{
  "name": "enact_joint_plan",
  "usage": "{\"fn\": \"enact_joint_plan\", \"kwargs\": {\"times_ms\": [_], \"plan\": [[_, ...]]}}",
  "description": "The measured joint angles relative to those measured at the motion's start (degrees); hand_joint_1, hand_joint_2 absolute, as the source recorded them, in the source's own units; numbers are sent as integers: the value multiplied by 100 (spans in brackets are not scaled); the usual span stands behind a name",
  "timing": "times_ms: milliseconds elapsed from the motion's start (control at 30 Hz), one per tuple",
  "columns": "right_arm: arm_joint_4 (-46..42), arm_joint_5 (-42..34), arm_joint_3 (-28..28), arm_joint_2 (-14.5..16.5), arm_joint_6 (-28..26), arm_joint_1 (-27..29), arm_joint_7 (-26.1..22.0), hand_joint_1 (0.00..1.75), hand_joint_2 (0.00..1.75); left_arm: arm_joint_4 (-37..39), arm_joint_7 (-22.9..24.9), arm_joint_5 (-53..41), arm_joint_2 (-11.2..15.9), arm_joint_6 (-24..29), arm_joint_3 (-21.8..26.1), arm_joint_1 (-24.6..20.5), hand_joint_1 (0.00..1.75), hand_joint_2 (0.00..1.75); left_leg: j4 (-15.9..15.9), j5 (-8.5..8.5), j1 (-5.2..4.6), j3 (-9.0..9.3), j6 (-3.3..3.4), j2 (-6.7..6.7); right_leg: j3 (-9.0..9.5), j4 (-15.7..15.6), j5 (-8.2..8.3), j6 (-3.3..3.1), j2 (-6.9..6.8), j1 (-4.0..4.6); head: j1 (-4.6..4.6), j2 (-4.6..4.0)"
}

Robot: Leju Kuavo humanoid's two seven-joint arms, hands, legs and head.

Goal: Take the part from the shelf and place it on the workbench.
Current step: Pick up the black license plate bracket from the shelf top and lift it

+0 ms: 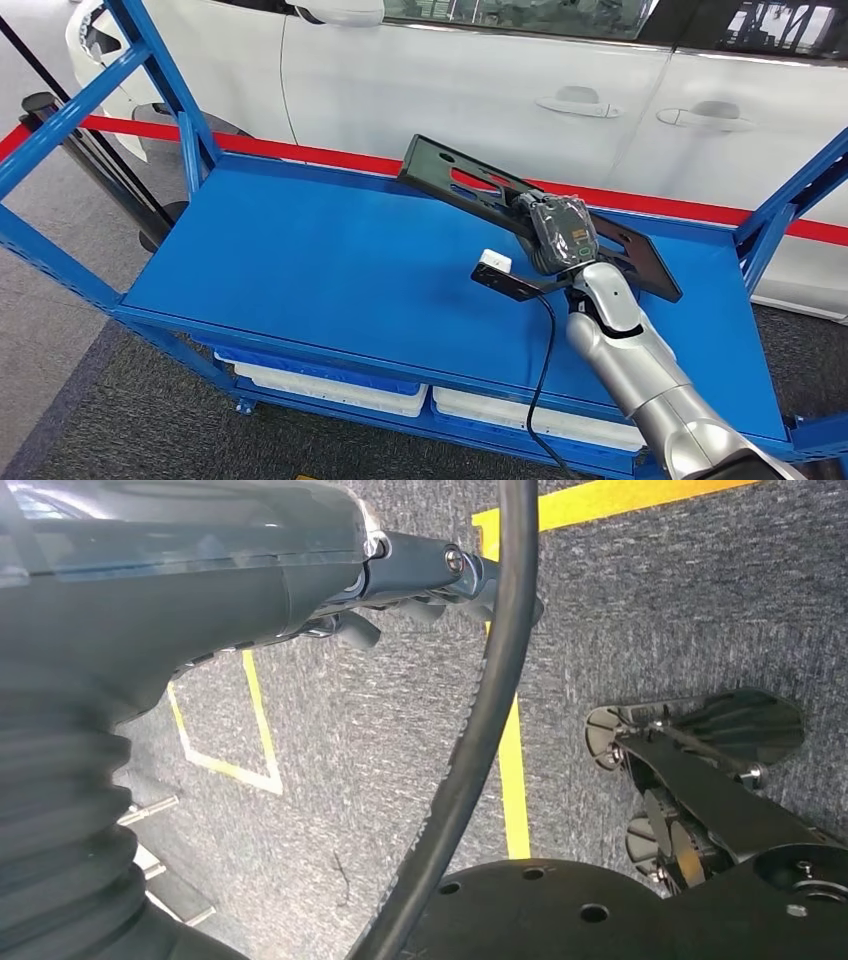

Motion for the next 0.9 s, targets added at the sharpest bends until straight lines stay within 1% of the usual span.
{"fn": "enact_joint_plan", "kwargs": {"times_ms": [200, 633, 767, 900], "plan": [[-289, -40, -97, -122, 79, 11, -7, 175, 175, 0, -13, 33, 3, 0, 6, 2, 0, 175, -1, 0, 0, -1, 0, -2, 1, 1, 0, 0, 0, 1, 0, 0], [-409, -54, -156, -274, 141, 22, -14, 175, 175, 0, -19, 62, 11, 0, 35, -1, 0, 175, 0, 0, 0, -2, 1, 0, 0, 0, 0, 1, -1, -1, 0, 0], [-413, -55, -156, -295, 196, 25, -32, 175, 175, 0, -19, 34, 15, 8, 35, -1, 0, 175, 13, -4, -25, -7, 6, 0, 0, -4, 3, 6, -2, -31, 0, 0], [-413, -55, -156, -303, 221, 28, -45, 175, 175, 0, -19, 10, 24, 15, 35, -2, 0, 175, 27, -9, -37, -12, 16, -1, 0, -5, 9, 18, -3, -42, 0, 0]]}}
